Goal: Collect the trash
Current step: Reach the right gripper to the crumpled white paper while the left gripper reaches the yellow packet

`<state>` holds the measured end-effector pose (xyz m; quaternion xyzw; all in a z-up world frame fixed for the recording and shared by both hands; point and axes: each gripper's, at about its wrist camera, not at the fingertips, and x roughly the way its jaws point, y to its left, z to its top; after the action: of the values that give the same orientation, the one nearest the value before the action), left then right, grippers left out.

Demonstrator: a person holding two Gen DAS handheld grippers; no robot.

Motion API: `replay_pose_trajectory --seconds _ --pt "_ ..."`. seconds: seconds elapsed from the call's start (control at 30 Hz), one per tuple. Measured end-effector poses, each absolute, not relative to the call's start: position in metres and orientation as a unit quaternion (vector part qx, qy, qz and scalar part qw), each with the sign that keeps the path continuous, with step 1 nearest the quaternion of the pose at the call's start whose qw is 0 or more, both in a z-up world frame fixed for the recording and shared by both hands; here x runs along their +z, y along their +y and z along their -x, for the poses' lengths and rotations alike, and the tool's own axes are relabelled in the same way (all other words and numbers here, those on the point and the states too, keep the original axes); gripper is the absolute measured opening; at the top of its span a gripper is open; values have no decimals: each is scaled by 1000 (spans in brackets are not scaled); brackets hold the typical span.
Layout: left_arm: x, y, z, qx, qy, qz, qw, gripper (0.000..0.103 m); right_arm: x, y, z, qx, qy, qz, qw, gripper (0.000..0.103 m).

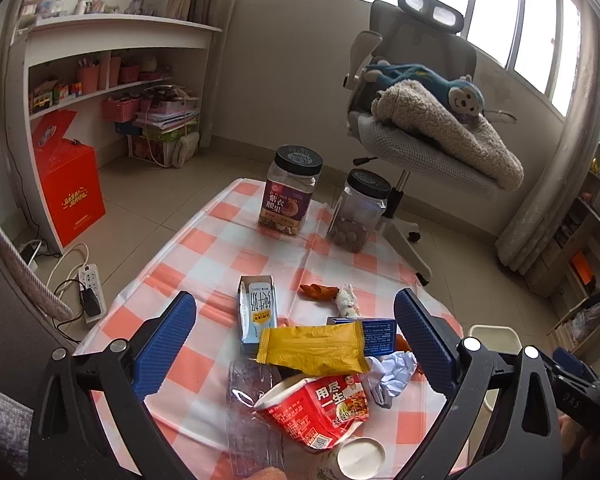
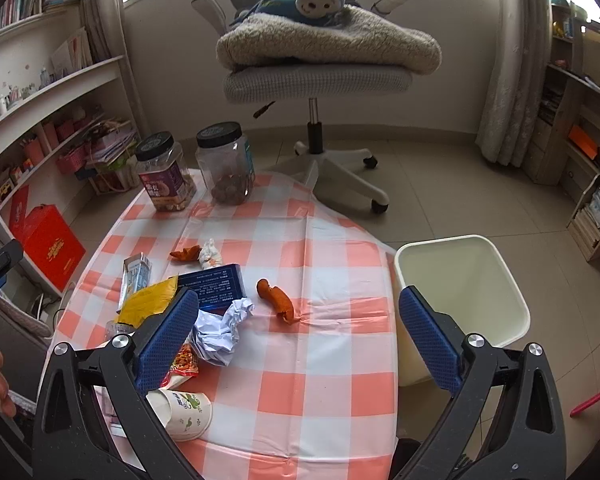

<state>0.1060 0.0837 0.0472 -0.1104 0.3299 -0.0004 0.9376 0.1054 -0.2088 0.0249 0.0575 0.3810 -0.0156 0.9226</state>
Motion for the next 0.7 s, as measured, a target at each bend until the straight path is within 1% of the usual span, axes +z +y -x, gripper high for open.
replay_pose_trajectory --seconds 0.07,0.13,0.2,0.27,0.37,0.43,0.53,0.63,0.7 --pt "32 82 -138 -9 403 89 911 96 19 -213 -132 9 421 -78 904 96" --pt "1 78 -166 -12 484 79 872 96 3 -221 -157 33 462 -123 878 96" --pt "-29 77 -181 -2 522 102 847 96 -18 -231 -172 48 484 -176 856 96" --pt "-50 71 -188 -15 532 96 841 96 -39 -239 -180 47 492 -203 845 96" --pt "-59 37 -201 -39 540 -29 841 96 -70 -241 -193 22 545 -212 811 96" --pt "-67 9 -207 -100 551 -102 822 96 -74 -233 -197 56 548 -228 803 95" --pt "-89 -15 -212 -123 551 -182 805 96 -71 -222 -200 53 548 -189 813 96" --pt "-109 -17 -228 -120 567 -205 788 96 -81 -233 -208 47 557 -222 799 96" --pt "-111 -10 -235 -123 572 -183 790 94 -91 -240 -212 45 568 -242 785 96"
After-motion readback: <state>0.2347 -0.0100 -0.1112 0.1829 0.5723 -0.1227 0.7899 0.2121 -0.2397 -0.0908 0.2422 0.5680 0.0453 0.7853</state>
